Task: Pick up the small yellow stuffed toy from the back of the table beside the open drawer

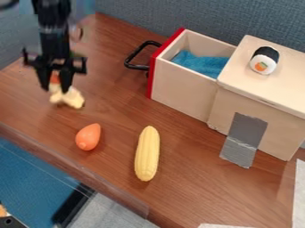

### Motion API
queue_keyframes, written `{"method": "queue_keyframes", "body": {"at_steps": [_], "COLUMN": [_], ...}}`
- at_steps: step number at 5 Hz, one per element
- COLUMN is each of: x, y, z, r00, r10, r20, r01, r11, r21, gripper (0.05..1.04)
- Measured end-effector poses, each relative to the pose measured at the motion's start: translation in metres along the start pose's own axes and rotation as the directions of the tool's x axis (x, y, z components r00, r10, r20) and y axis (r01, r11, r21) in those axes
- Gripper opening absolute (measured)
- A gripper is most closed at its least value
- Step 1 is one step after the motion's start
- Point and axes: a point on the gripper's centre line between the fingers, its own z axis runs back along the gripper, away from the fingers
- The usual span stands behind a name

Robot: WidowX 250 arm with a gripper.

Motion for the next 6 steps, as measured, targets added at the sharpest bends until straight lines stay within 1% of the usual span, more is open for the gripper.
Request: {"method": "queue_keyframes", "body": {"at_steps": [1,2,3,4,5,6], "x": [-0.022,-0.028,-0.03,-0.023,-0.024,-0.025], "y": [0.001,0.008,0.015,0.016,0.013,0.007], "z": [-0.012,-0.014,-0.012,0.02,0.048,0.062], "r00": [1.0,1.0,1.0,0.997,0.987,0.979], "r10": [-0.026,-0.022,-0.007,-0.018,-0.043,-0.082], "r20": [-0.011,-0.015,-0.023,0.076,0.157,0.187], "r01": [0.026,0.023,0.007,0.022,0.053,0.095], "r11": [1.0,0.999,1.0,0.998,0.997,0.993], "r21": [0.013,0.026,0.004,-0.053,-0.063,-0.065], "gripper": [0.435,0.435,0.499,0.808,1.005,1.003]}}
